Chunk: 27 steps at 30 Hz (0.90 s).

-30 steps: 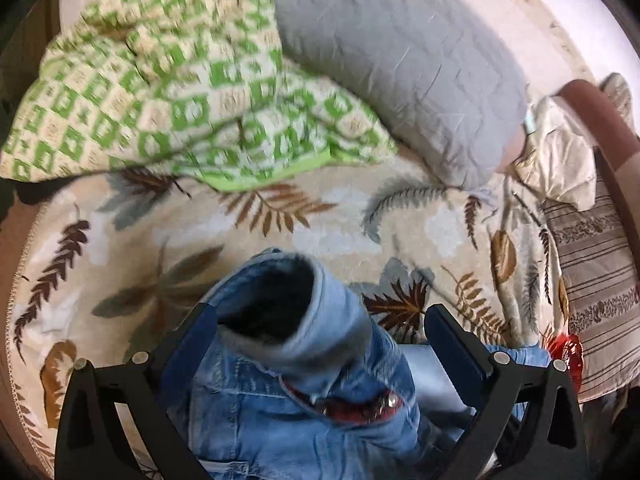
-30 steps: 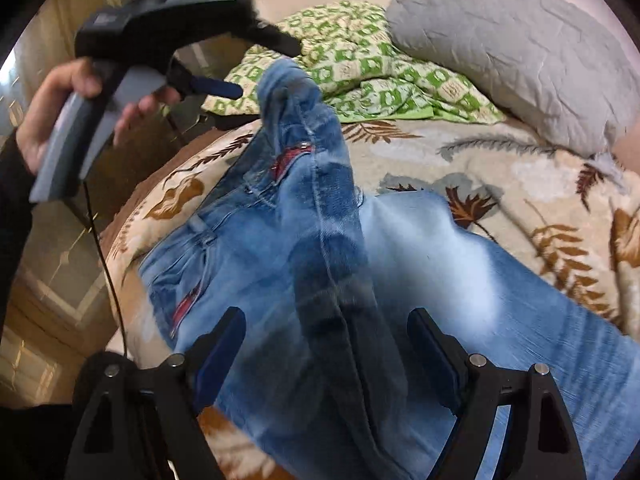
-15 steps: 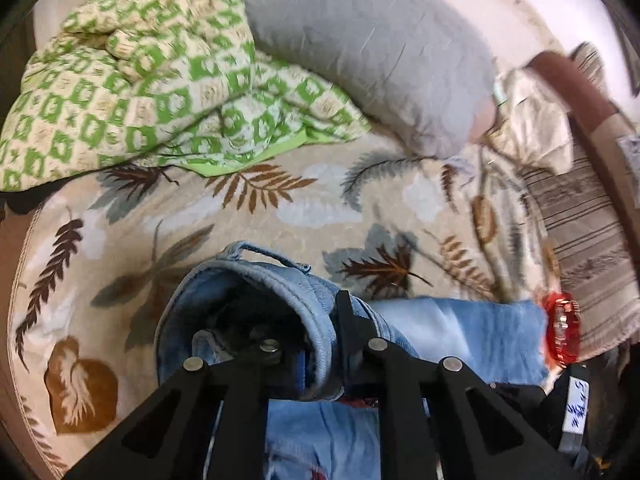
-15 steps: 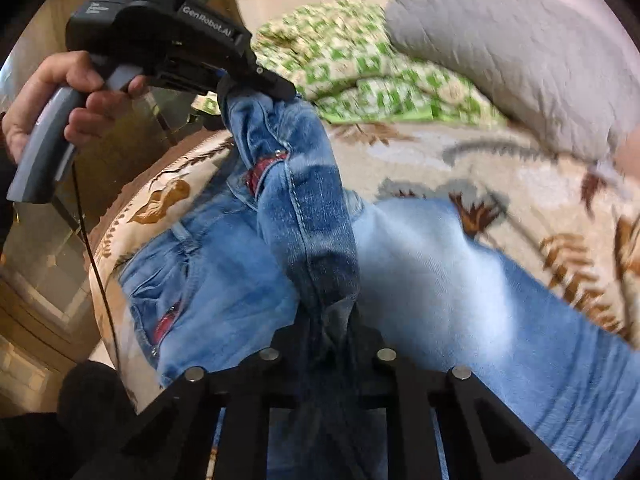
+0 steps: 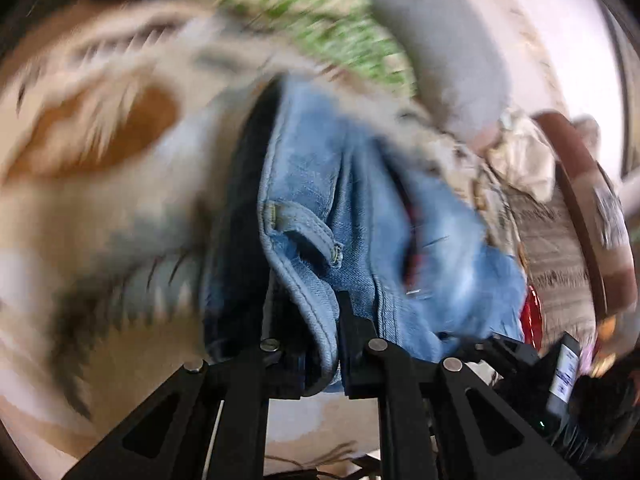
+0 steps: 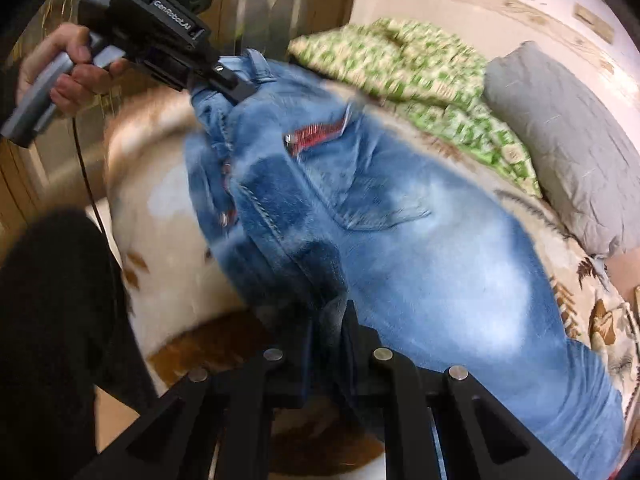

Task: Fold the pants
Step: 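Fold the jeans in half with both tools and release onto the bed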

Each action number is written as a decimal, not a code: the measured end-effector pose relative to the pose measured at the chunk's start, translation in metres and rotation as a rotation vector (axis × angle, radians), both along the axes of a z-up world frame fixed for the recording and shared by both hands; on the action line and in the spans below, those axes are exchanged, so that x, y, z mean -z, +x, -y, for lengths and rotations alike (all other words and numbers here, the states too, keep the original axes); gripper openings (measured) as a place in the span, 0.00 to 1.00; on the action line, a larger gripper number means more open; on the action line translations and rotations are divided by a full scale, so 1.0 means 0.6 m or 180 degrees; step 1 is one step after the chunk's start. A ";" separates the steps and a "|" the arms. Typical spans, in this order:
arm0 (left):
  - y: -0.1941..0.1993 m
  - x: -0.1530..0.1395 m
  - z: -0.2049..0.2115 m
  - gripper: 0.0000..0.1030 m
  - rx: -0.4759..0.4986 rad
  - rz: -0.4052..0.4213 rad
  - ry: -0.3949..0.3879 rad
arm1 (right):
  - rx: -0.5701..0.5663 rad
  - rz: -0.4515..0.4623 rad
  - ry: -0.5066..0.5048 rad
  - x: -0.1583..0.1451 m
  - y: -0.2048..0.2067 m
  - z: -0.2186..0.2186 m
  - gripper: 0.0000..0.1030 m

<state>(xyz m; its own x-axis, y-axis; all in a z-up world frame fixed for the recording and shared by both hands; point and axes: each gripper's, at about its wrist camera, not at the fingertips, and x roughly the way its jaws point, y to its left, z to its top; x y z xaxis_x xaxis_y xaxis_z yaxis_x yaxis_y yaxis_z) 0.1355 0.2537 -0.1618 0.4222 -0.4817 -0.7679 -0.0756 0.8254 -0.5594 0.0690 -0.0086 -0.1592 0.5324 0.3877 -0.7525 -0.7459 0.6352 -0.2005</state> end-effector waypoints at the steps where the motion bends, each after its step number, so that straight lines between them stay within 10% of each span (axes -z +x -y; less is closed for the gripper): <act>1: -0.001 0.010 -0.003 0.13 -0.0046 0.0023 -0.0069 | 0.0014 0.0033 0.0010 0.004 0.001 -0.001 0.13; 5: -0.002 0.010 0.000 0.13 -0.0144 0.0052 -0.0096 | 0.0082 -0.0060 0.0062 0.000 0.008 0.004 0.15; 8: 0.001 -0.006 0.010 0.23 -0.0082 0.0109 -0.0028 | 0.0198 0.0151 -0.0085 -0.004 0.004 0.005 0.36; 10: -0.002 -0.026 0.008 0.60 -0.0073 0.0143 -0.0079 | 0.0334 0.0273 -0.0133 -0.014 -0.004 0.011 0.77; 12: -0.007 -0.056 0.001 1.00 -0.0187 0.0201 0.0138 | 0.0346 0.0153 0.0141 -0.039 -0.009 0.039 0.89; 19: 0.001 -0.185 0.030 1.00 -0.0053 0.0639 0.0962 | 0.0879 0.0137 0.0576 -0.094 -0.022 0.128 0.91; 27: 0.082 -0.301 0.289 1.00 0.1873 0.1500 0.1300 | 0.2196 -0.0279 0.1725 -0.128 -0.053 0.291 0.96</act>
